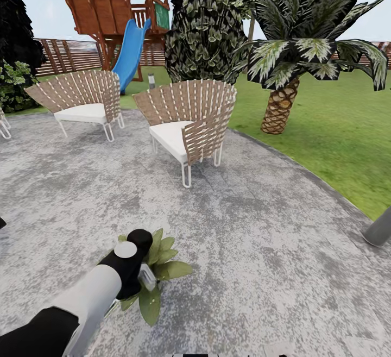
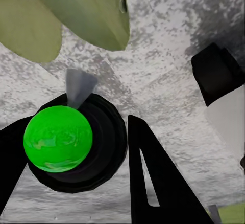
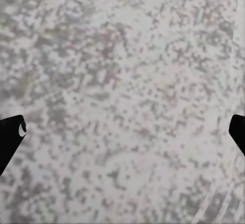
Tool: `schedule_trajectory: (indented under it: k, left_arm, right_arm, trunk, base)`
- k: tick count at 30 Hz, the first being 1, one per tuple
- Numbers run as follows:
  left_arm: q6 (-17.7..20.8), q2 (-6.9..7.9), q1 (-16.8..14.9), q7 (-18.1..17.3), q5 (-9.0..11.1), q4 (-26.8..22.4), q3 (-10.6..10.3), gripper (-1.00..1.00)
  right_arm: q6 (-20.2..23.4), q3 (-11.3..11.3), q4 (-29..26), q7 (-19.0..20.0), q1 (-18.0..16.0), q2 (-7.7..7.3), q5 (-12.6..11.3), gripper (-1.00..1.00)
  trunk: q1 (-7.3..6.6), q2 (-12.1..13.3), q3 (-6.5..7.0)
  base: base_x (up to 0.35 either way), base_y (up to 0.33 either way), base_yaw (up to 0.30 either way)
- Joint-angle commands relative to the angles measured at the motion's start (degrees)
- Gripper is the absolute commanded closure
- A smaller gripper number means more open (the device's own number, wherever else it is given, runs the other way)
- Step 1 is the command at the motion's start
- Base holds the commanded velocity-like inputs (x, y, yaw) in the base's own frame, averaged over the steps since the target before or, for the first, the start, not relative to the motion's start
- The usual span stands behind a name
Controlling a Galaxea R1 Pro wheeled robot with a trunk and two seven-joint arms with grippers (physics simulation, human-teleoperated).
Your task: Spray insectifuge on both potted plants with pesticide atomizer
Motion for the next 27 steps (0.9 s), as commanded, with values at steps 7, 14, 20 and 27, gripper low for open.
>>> schedule_trajectory:
  k: [7,14,20,27]
  left_arm:
    - [0.2,1.62,-2.3,-0.9,-3.0,-1.9,0.2,1.00]
    - [0.5,-0.05,-3.2,-0.9,-2.6,-4.1,0.3,1.00]
    - [0.5,-0.50,-1.1,-0.9,-2.5,-4.9,0.5,1.00]
    - [0.7,0.36,1.9,-0.3,-0.3,-4.9,0.9,1.00]
  right_arm:
    - [-0.1,0.5,0.0,-0.4,0.1,-0.32,0.0,-1.00]
    - [-0.1,0.5,0.0,-0.4,0.1,-0.33,0.0,-1.00]
    - [-0.1,0.5,0.0,-0.4,0.1,-0.26,-0.1,-1.00]
    - [-0.1,0.5,0.0,-0.3,0.1,-0.16,-0.1,-1.00]
  trunk:
    - [-0.01,0.0,-0.05]
    - [-0.01,0.0,-0.05]
    - [-0.01,0.0,-0.05]
    - [-0.01,0.0,-0.05]
  base:
    - [-0.151,0.000,0.000]
    - [-0.288,0.000,0.000]
    - [-0.018,0.000,0.000]
    - [0.000,0.000,0.000]
